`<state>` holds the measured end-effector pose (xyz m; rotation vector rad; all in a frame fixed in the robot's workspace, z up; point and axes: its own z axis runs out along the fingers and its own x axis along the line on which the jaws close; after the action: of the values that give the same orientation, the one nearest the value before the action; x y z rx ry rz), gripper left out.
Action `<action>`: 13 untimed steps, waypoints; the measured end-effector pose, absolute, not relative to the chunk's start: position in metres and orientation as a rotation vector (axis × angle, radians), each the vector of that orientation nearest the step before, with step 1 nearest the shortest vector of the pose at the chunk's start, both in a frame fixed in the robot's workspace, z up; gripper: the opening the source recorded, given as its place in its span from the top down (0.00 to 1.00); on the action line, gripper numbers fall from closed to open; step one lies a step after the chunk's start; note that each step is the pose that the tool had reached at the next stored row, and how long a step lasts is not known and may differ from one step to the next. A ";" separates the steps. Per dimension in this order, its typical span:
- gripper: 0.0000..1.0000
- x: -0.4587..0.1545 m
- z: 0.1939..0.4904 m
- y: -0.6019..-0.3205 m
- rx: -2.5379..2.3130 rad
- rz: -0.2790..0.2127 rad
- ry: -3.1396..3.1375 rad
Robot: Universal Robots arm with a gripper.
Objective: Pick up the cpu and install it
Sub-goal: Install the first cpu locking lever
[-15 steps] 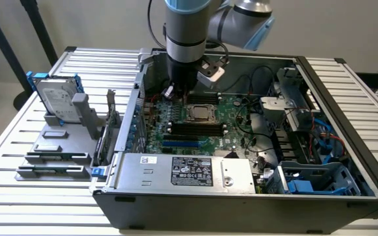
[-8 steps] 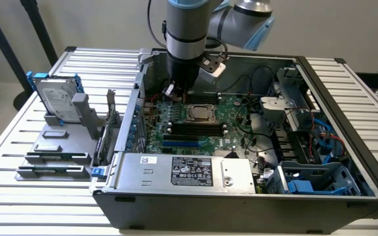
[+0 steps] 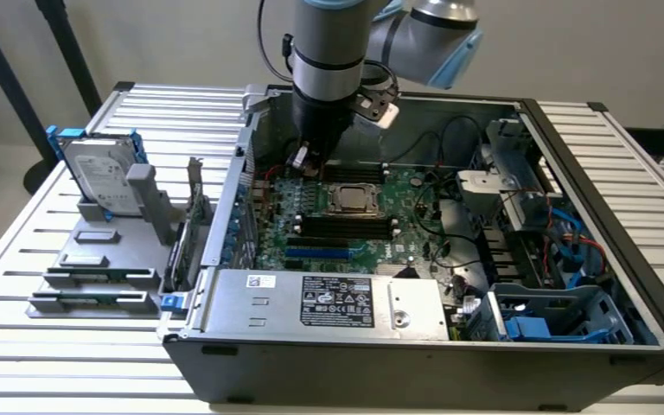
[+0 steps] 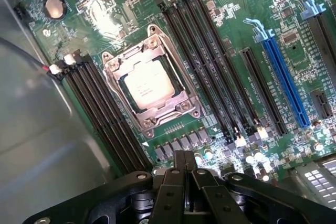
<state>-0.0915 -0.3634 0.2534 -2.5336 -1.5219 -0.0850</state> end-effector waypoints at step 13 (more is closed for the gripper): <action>0.89 -0.091 0.257 -0.361 -2.396 -0.059 -1.735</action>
<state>-0.0914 -0.3614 0.2571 -2.3962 -1.7346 -0.0586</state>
